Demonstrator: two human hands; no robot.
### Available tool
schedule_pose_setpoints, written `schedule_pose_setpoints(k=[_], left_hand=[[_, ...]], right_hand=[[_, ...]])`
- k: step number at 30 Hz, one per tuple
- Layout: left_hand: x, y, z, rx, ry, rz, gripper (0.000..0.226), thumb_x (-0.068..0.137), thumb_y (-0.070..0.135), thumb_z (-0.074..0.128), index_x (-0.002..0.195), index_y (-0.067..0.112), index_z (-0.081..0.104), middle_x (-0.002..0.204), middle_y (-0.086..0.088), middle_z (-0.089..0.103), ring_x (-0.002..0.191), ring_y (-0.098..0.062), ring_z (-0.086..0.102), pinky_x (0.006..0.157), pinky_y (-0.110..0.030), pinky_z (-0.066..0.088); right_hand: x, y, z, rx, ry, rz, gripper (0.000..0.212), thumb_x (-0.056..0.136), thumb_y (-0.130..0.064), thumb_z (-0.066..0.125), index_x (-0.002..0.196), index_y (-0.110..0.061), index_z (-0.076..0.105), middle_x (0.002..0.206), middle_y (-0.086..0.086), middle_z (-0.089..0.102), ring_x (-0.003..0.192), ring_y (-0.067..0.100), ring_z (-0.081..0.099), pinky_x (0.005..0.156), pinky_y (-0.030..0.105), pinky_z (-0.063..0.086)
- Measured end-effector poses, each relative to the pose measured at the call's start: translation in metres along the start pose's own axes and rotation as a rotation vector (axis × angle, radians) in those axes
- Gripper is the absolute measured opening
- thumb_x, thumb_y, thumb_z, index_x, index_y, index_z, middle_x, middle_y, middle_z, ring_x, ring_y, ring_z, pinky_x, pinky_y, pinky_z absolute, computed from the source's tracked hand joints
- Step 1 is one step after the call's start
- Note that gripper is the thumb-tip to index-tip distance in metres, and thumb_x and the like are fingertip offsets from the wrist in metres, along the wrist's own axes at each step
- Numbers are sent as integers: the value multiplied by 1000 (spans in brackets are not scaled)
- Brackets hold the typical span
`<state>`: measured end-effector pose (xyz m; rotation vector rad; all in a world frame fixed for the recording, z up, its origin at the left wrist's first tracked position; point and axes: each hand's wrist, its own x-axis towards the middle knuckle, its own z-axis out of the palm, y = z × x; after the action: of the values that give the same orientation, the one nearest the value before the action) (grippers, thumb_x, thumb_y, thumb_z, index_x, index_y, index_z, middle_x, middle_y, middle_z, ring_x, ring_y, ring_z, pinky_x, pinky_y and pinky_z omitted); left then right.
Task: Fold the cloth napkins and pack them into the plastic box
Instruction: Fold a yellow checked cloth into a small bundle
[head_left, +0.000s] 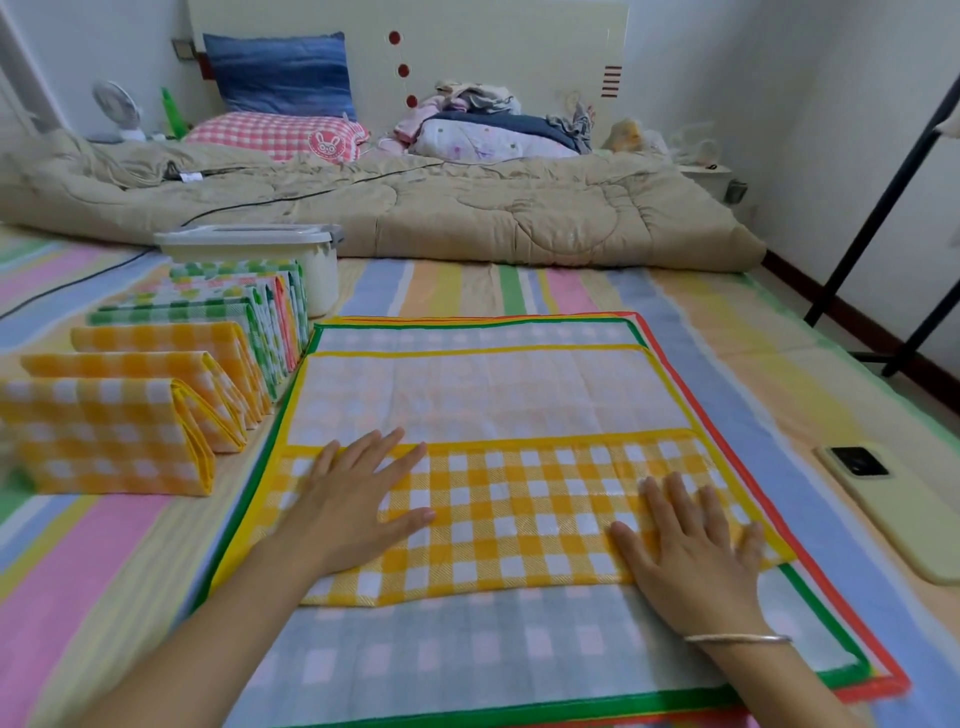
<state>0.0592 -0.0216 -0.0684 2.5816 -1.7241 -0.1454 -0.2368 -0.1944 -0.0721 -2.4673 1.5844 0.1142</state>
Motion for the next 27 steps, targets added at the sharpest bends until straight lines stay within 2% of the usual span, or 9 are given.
schedule_pose_setpoints(k=[2,5,9,14,18,20,22,24,27], left_hand=[[-4,3,2,18,21,-16,108,62,94,-19,156,47,8,165,10,-8,154,-16,-3,124,-49,0],[-17,15,2,46,102,-25,88,86,75,-3,152,35,37,163,-1,14,152,-24,17,121,-53,16],[-43,3,20,-33,103,-35,86,75,75,-30,152,50,-2,160,14,-21,150,-5,-19,124,-42,-7],[-49,-6,22,-29,81,-74,67,94,66,-13,155,47,5,166,14,-3,151,-3,-9,122,-52,-4],[-46,-6,20,-43,37,-70,83,75,77,-31,151,52,-8,160,21,-24,145,1,-27,119,-53,-17],[-44,-6,14,-71,-46,-72,96,64,85,-31,151,53,-8,159,22,-27,144,2,-30,118,-52,-20],[-42,-5,-1,-107,-143,-92,87,77,89,-2,154,51,3,163,20,-15,150,-2,-17,120,-53,-15],[-35,-1,-19,-50,-203,-129,67,94,67,40,154,45,19,165,15,5,153,-10,5,121,-54,-6],[-24,21,-40,90,-182,-102,61,93,38,56,150,33,32,154,3,30,142,-20,30,122,-49,11]], right_hand=[[0,0,1,-11,-1,2,75,88,-75,8,153,-41,-8,160,-10,-20,147,20,-23,114,59,-16],[-1,-1,3,-16,8,6,76,88,-75,8,153,-40,-8,161,-9,-20,147,21,-22,114,60,-15],[1,0,6,-24,8,-3,78,86,-78,5,153,-41,-9,160,-10,-21,147,20,-22,115,59,-15],[1,0,6,-15,-4,-14,80,83,-81,5,152,-43,-9,160,-13,-19,148,18,-19,116,58,-11],[-2,-2,1,-19,-30,3,80,83,-81,8,152,-44,-5,161,-13,-16,148,23,-18,115,59,-14],[-2,-5,-8,-70,-27,-1,79,85,-81,13,153,-42,5,163,-11,-3,149,30,-10,116,58,-11],[1,-9,-23,-156,-11,-23,75,86,-78,21,149,-38,26,160,-6,21,149,33,7,118,57,-3],[5,-17,-39,-255,7,-47,72,87,-75,23,139,-31,45,149,-1,42,143,30,25,117,56,8],[10,-34,-54,-343,46,-76,65,93,-67,25,131,-24,54,140,2,50,136,26,34,112,48,25]])
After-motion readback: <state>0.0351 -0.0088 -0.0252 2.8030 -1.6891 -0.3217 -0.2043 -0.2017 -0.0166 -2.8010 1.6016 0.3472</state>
